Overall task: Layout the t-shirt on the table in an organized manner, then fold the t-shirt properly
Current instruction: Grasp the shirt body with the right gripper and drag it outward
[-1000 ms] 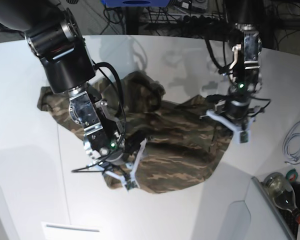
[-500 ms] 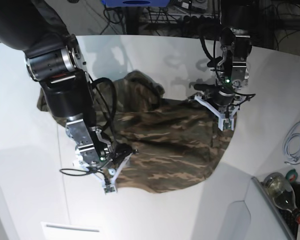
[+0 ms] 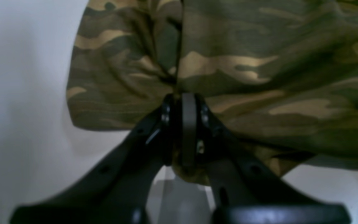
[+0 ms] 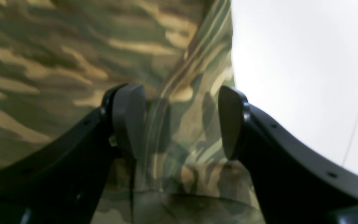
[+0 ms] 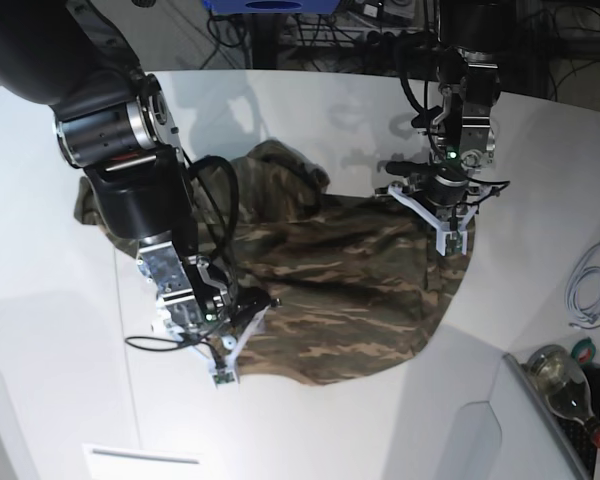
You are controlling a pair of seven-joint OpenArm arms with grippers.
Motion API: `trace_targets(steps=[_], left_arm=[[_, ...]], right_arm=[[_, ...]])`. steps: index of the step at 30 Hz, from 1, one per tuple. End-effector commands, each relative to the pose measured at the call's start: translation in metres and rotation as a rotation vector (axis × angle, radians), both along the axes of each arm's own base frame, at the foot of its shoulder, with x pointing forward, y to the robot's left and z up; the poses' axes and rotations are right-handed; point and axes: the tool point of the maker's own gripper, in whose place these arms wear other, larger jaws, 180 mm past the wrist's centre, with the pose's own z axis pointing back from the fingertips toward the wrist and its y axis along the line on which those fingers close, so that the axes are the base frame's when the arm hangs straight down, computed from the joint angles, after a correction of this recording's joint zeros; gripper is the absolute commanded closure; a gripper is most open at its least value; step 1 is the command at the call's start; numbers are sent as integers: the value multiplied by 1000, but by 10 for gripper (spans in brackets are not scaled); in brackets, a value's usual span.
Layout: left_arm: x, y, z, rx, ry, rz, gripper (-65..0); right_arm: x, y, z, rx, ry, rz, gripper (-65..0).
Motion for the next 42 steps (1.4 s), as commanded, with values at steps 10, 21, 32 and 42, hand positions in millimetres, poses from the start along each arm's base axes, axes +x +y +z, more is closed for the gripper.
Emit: trace_targets(steps=[10,21,32,42], left_arm=[[-10,5,-4,11,23,1,-39],[-21,27,-6,60,43,-4,-39],[-16,32,1,70,26,-8,-39],[-16,30,4,67,15,-12,-39]], right_arm=[[15,0,16,6,-28,-9,-5],[16,-39,38,-44,-57,-50,-2],[-14,-25,98,-5,-138,-80,-189],[-24,38,41,-63,-75,26,-380]])
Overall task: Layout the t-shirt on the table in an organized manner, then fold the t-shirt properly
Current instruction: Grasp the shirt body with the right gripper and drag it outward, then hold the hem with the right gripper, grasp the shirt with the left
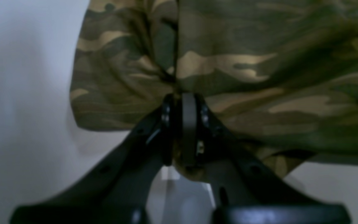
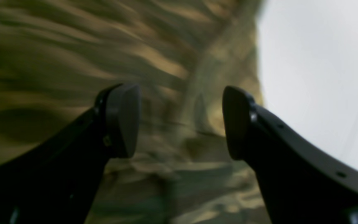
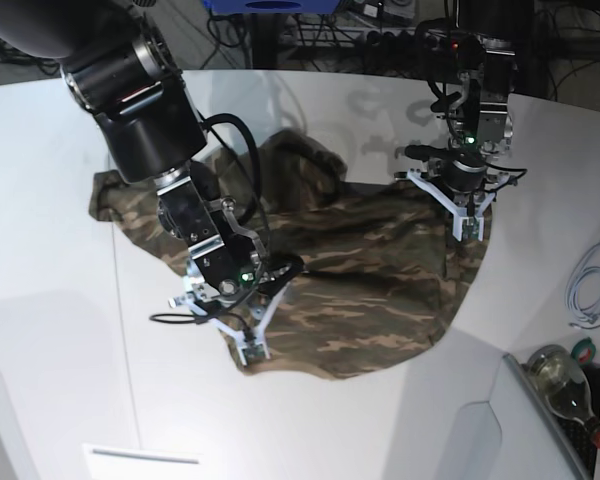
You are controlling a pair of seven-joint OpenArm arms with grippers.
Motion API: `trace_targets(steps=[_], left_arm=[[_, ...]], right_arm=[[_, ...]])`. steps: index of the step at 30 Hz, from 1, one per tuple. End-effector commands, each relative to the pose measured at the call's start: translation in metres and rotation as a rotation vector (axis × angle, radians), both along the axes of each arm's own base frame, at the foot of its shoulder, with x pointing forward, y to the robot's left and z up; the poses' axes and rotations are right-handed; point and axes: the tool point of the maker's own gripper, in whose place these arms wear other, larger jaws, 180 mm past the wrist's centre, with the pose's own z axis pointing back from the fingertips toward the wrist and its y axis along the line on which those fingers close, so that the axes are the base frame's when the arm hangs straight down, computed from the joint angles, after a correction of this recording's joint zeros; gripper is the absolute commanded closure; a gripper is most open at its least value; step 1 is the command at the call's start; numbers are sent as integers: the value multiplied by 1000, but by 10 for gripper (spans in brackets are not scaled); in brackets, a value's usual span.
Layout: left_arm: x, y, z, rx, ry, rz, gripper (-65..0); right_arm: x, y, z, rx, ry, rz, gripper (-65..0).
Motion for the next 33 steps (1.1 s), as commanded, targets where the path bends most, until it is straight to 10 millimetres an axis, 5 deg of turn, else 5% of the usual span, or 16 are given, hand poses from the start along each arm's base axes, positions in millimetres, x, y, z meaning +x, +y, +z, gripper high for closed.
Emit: trace_targets(steps=[1,13,21,23,26,31,33], left_arm=[[2,3,3,11,1,0,-39],[1,3,2,11,6,0,-39],[2,3,3,11,1,0,-39],[2,3,2,11,4,0,-39],[1,4,1,12,7,1,-39],[0,8,1,25,13,-2,-39],[2,17,4,45,8,-5,-39]], right_arm=[[24,9,24,19,-98,-12,-380],[22,11,29,25,-107,-25,-377],[19,4,8,-18,-76,-18,-365],[20,4,8,-19,-78,-18,-275],[19,2,7,-21,-73,-18,-6],[22,2,25,-7,-72,-29,0],[26,-22,35,-6,-77,-83,-3]])
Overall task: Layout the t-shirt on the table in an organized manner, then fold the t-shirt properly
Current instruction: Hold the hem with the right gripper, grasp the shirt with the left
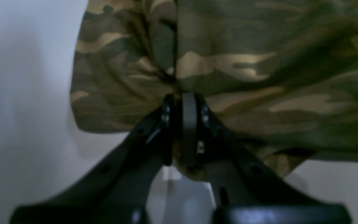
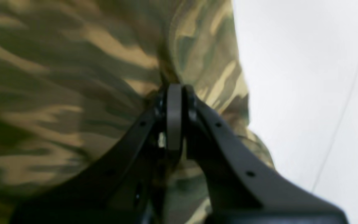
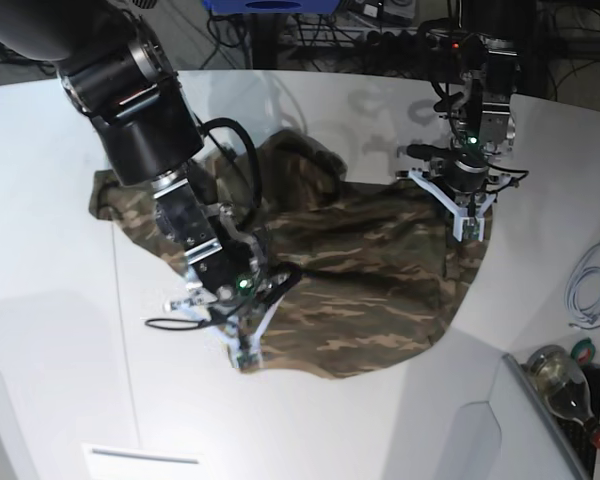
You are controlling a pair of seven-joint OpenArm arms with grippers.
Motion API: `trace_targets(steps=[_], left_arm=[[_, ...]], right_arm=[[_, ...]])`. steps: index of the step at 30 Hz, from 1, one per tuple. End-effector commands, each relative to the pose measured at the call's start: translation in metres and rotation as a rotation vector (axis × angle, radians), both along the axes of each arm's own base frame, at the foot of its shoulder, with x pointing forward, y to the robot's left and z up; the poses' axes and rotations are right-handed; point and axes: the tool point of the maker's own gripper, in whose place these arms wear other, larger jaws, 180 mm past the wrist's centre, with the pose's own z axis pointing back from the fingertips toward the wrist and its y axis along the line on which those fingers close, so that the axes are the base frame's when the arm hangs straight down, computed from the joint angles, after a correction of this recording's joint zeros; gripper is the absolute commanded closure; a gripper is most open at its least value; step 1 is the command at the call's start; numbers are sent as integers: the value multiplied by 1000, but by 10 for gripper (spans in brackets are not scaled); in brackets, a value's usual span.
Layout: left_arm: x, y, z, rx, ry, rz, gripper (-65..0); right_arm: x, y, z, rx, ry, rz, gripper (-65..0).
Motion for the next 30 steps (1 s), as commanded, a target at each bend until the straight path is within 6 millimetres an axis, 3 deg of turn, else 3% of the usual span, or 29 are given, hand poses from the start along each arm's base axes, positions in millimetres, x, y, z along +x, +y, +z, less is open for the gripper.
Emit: trace_targets(steps=[1,3,8,10,13,16,19,20,22,24,27,30], left_arm=[[3,12,5,33,-1,8,-39],[7,23,10,56,-8,8,-39],[43,41,29,87,-62,18,-39],[60,46,32,87,-68,35,-39],[87,49,45,80,-104,52,-39],[110,30,82,55,-213,28,-39],[100,-14,107,-11,-259,-11,-44],[93,-37,112,-46,-243,-36,-44],[70,-81,120,-103,-205,-123,-44],[43,-111,125,-145,-191,-193,-38],[11,-129,120,-181,-176,-228,-38],[-7,-154,105,-198,-153,-322,-38]], right_arm=[[24,-20,25,-10,-78,-45,-3],[34,-47,32,-16,-93,-105,-3],[45,-138,41,-104,-119,-227,-3],[45,-165,44,-137,-123,-243,-3],[43,-190,45,-152,-114,-254,-2],[36,-192,38,-158,-94,-240,-2],[29,-191,29,-155,-71,-210,-2],[28,-190,27,-155,-69,-203,-2],[25,-190,25,-158,-61,-196,-2],[23,-201,25,-176,-59,-202,-2],[22,-205,25,-184,-58,-203,-2],[21,-212,26,-193,-59,-210,-2]])
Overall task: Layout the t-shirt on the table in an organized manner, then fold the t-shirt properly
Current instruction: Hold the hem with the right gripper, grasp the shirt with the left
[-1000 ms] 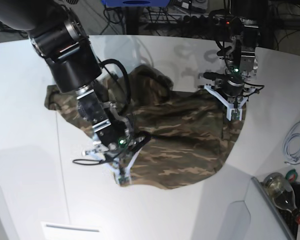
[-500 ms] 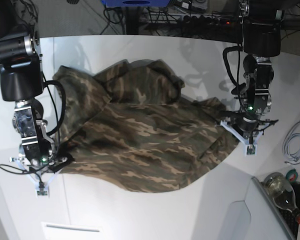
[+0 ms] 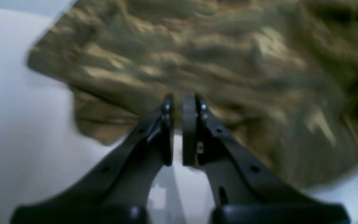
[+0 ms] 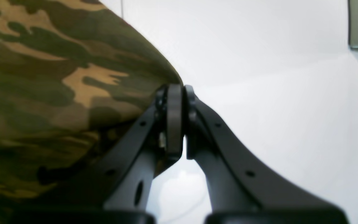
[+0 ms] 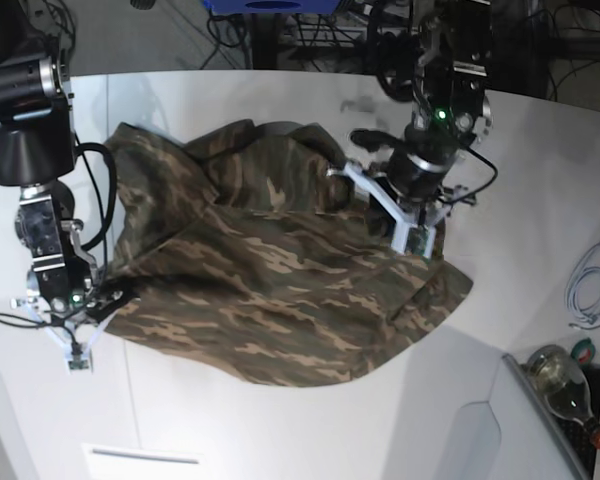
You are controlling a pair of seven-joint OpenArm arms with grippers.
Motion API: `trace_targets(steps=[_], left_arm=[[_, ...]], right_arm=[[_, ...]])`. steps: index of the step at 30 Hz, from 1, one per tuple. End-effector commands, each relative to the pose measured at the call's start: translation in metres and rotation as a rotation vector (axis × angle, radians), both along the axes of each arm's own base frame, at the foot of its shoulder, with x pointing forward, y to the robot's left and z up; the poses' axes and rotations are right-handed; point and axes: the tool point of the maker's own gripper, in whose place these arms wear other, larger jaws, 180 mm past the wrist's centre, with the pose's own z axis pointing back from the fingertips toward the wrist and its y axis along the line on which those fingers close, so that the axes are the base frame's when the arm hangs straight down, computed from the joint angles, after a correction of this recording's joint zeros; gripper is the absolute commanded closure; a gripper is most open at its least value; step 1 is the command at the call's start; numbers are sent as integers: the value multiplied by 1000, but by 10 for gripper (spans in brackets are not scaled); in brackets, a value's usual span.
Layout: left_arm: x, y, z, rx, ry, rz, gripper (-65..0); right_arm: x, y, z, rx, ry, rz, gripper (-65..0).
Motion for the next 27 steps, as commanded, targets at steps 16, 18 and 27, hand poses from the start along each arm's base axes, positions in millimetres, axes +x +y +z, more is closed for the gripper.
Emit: trace_targets(steps=[16,18,27], left_arm=[[7,-26,39,56,-70,-183,-541],[13,-20,39,98,-36,-185,-540],[20,-23,38,310,13,-386,-540]], right_arm=[[8,-3,11,-8,-38,1,-2],[7,-3,10,-7,-37,2,-2],[9,0,11,-2,-40,2,-2]])
